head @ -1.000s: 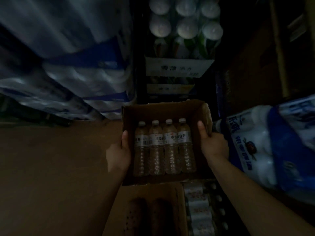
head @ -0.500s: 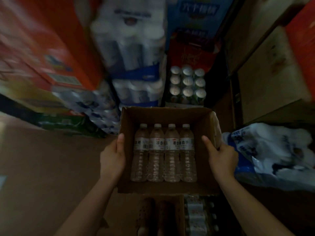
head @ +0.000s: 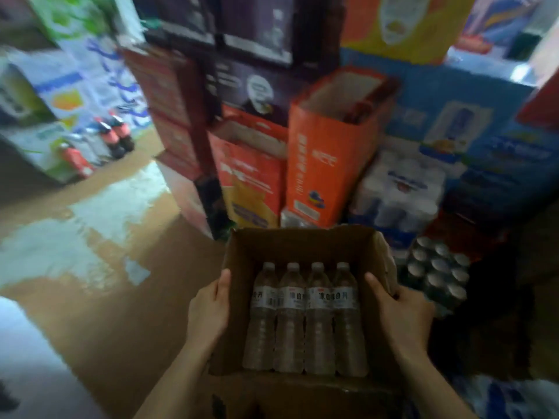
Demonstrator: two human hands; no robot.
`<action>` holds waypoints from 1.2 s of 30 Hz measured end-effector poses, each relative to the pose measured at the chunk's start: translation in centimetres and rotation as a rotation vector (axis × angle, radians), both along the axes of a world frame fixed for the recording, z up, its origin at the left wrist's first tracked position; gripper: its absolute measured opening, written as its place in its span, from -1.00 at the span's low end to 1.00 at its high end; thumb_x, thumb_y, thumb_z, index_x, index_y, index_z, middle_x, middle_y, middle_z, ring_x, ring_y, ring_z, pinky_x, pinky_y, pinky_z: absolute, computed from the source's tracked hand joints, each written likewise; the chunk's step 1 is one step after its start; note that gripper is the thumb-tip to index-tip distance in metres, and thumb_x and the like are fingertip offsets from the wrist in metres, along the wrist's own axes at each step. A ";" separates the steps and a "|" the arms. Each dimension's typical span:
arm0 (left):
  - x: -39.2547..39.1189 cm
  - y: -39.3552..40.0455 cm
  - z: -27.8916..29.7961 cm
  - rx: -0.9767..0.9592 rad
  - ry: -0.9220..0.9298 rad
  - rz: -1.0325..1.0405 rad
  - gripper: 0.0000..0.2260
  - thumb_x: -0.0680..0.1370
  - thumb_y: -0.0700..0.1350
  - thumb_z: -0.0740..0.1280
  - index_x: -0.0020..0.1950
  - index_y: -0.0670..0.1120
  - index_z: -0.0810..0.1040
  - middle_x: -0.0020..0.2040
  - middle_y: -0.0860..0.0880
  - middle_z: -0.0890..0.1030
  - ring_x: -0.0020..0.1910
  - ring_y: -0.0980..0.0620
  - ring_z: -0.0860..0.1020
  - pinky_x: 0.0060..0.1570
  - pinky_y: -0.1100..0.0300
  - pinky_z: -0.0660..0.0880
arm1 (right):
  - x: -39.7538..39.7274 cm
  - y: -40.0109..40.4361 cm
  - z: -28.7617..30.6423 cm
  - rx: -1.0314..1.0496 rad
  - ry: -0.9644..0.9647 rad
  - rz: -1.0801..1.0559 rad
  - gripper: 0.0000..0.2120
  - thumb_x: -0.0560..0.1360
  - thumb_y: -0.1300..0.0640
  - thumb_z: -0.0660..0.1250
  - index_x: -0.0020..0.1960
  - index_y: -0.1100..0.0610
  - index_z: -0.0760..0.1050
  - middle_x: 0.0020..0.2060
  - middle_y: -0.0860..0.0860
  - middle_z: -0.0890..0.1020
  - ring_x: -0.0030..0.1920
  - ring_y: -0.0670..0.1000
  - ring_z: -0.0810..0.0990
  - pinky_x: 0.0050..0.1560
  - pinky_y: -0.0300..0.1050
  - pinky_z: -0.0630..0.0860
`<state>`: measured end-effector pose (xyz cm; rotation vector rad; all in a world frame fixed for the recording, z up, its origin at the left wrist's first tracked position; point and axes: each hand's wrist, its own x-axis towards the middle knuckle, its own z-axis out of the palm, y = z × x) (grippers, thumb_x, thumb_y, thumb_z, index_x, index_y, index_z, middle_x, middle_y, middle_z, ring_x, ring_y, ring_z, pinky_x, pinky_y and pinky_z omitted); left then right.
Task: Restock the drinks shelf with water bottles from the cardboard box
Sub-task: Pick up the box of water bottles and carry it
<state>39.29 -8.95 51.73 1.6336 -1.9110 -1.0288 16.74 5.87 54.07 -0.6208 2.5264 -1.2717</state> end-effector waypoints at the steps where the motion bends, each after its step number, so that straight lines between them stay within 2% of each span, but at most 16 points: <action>1: 1.6 -1.1 0.4 0.011 0.000 0.045 -0.53 0.61 0.17 -0.02 -0.40 -0.04 0.33 -0.45 -0.03 0.41 -0.41 -0.01 0.44 -0.28 0.08 0.33 | 0.9 -2.0 0.5 -0.005 0.003 0.039 -0.59 0.47 -0.04 0.39 -0.47 0.14 0.49 -0.56 0.07 0.52 -0.50 0.06 0.51 -0.43 -0.11 0.43; 3: 4.9 -3.3 1.0 0.025 0.003 0.141 -0.48 0.58 0.22 -0.06 -0.35 -0.09 0.41 -0.40 -0.02 0.46 -0.34 -0.12 0.49 -0.20 0.01 0.41 | 2.9 -6.1 1.3 -0.007 0.047 0.129 -0.57 0.48 -0.05 0.39 -0.49 0.12 0.46 -0.58 0.04 0.49 -0.53 0.01 0.46 -0.48 -0.18 0.34; 5: 7.8 -5.7 1.8 0.032 0.013 0.233 -0.48 0.61 0.20 -0.05 -0.13 -0.12 0.54 -0.23 -0.02 0.51 -0.13 -0.17 0.56 -0.12 0.02 0.40 | 4.8 -10.4 2.2 0.011 0.084 0.194 -0.53 0.47 -0.08 0.39 -0.51 0.13 0.44 -0.61 0.01 0.44 -0.57 -0.01 0.40 -0.51 -0.20 0.26; 6: 9.4 -7.2 2.3 0.034 0.020 0.272 -0.52 0.62 0.18 -0.05 -0.06 -0.10 0.55 -0.21 -0.05 0.50 -0.07 -0.18 0.57 -0.10 0.04 0.40 | 5.9 -12.9 2.6 0.020 0.092 0.222 -0.53 0.47 -0.10 0.39 -0.50 0.14 0.44 -0.61 0.01 0.44 -0.57 0.00 0.40 -0.52 -0.19 0.27; 8: 12.4 -10.4 3.5 0.018 0.018 0.316 -0.57 0.63 0.15 -0.04 -0.15 -0.04 0.49 -0.27 -0.10 0.49 -0.14 -0.14 0.54 -0.13 0.04 0.39 | 8.2 -17.7 3.1 0.021 0.073 0.262 -0.53 0.44 -0.15 0.40 -0.46 0.18 0.48 -0.57 0.06 0.49 -0.53 0.06 0.46 -0.48 -0.09 0.38; 11: 17.5 -15.9 5.2 -0.045 -0.039 0.408 -0.49 0.64 0.14 -0.05 -0.33 -0.12 0.41 -0.24 -0.22 0.51 -0.18 -0.17 0.51 -0.17 0.06 0.31 | 12.4 -25.4 4.4 -0.017 0.028 0.344 -0.50 0.43 -0.19 0.39 -0.41 0.21 0.51 -0.51 0.14 0.54 -0.43 0.18 0.53 -0.37 0.09 0.49; 13: 20.5 -19.4 6.6 -0.089 -0.054 0.466 -0.50 0.65 0.13 -0.05 -0.40 -0.08 0.32 -0.27 -0.21 0.49 -0.20 -0.18 0.48 -0.19 0.06 0.29 | 15.2 -30.3 6.2 -0.061 0.032 0.413 -0.53 0.43 -0.18 0.39 -0.42 0.18 0.48 -0.51 0.10 0.51 -0.41 0.16 0.51 -0.37 0.00 0.42; 16: 24.6 -24.3 8.6 -0.126 -0.061 0.544 -0.49 0.65 0.14 -0.05 -0.36 -0.12 0.38 -0.31 -0.13 0.46 -0.25 -0.14 0.45 -0.22 0.11 0.28 | 19.0 -37.0 8.7 -0.115 0.051 0.509 -0.52 0.46 -0.12 0.39 -0.51 0.11 0.36 -0.57 0.01 0.40 -0.50 0.01 0.38 -0.51 -0.24 0.22; 17: 25.9 -25.9 9.1 -0.141 -0.058 0.572 -0.48 0.64 0.15 -0.05 -0.33 -0.13 0.42 -0.29 -0.13 0.48 -0.24 -0.14 0.46 -0.19 0.11 0.30 | 20.1 -39.3 9.2 -0.128 0.043 0.532 -0.51 0.46 -0.11 0.40 -0.52 0.12 0.36 -0.58 0.00 0.39 -0.51 -0.02 0.35 -0.54 -0.26 0.17; 20: 29.3 -30.7 10.3 -0.166 -0.082 0.666 -0.48 0.64 0.16 -0.05 -0.23 -0.17 0.47 -0.21 -0.15 0.49 -0.18 -0.16 0.46 -0.12 0.10 0.30 | 23.3 -46.5 10.0 -0.159 0.048 0.594 -0.49 0.43 -0.17 0.40 -0.49 0.19 0.42 -0.57 0.02 0.41 -0.50 0.01 0.39 -0.50 -0.13 0.18; 22: 31.2 -34.0 10.6 -0.170 -0.097 0.724 -0.49 0.64 0.15 -0.05 -0.20 -0.17 0.47 -0.15 -0.21 0.52 -0.13 -0.19 0.48 -0.10 0.09 0.32 | 25.3 -51.3 10.3 -0.178 0.054 0.627 -0.46 0.42 -0.17 0.41 -0.50 0.21 0.41 -0.57 0.06 0.41 -0.48 0.07 0.43 -0.45 -0.11 0.21; 24: 32.9 -37.5 10.8 -0.169 -0.106 0.777 -0.48 0.64 0.15 -0.04 -0.11 -0.20 0.52 -0.01 -0.29 0.57 0.01 -0.26 0.52 -0.03 0.04 0.35 | 27.3 -56.3 10.5 -0.186 0.050 0.674 -0.44 0.42 -0.16 0.42 -0.44 0.32 0.48 -0.52 0.23 0.47 -0.41 0.17 0.51 -0.38 -0.09 0.23; 26: 34.4 -41.2 10.9 -0.150 -0.111 0.841 -0.45 0.64 0.14 -0.03 0.04 -0.24 0.57 0.11 -0.31 0.57 0.11 -0.28 0.51 0.04 0.03 0.36 | 29.2 -61.6 10.3 -0.187 0.021 0.730 -0.42 0.41 -0.16 0.43 -0.32 0.41 0.53 -0.44 0.34 0.51 -0.42 0.12 0.50 -0.38 -0.06 0.21; 29: 36.9 -47.1 11.6 -0.116 -0.115 0.926 -0.44 0.64 0.15 -0.02 0.12 -0.26 0.57 0.17 -0.32 0.55 0.15 -0.28 0.49 0.10 0.02 0.37 | 32.2 -70.1 10.2 -0.150 -0.006 0.824 -0.46 0.40 -0.20 0.42 -0.40 0.29 0.53 -0.53 0.18 0.50 -0.44 0.09 0.49 -0.41 -0.07 0.27; 33: 41.0 -55.3 12.2 -0.061 -0.124 1.011 -0.42 0.63 0.18 -0.02 0.03 -0.26 0.58 0.09 -0.31 0.58 0.08 -0.28 0.51 0.01 0.05 0.37 | 36.9 -81.3 11.7 -0.063 -0.031 0.919 -0.50 0.40 -0.18 0.43 -0.49 0.17 0.43 -0.56 0.07 0.42 -0.42 0.10 0.46 -0.48 -0.15 0.22; 36: 44.3 -61.2 12.7 -0.051 -0.116 1.085 -0.41 0.62 0.21 0.00 0.12 -0.27 0.55 0.11 -0.31 0.57 0.09 -0.30 0.51 0.04 -0.02 0.41 | 40.9 -89.3 12.2 -0.040 -0.015 0.992 -0.51 0.37 -0.20 0.45 -0.49 0.13 0.40 -0.50 0.07 0.46 -0.33 0.12 0.52 -0.38 -0.13 0.29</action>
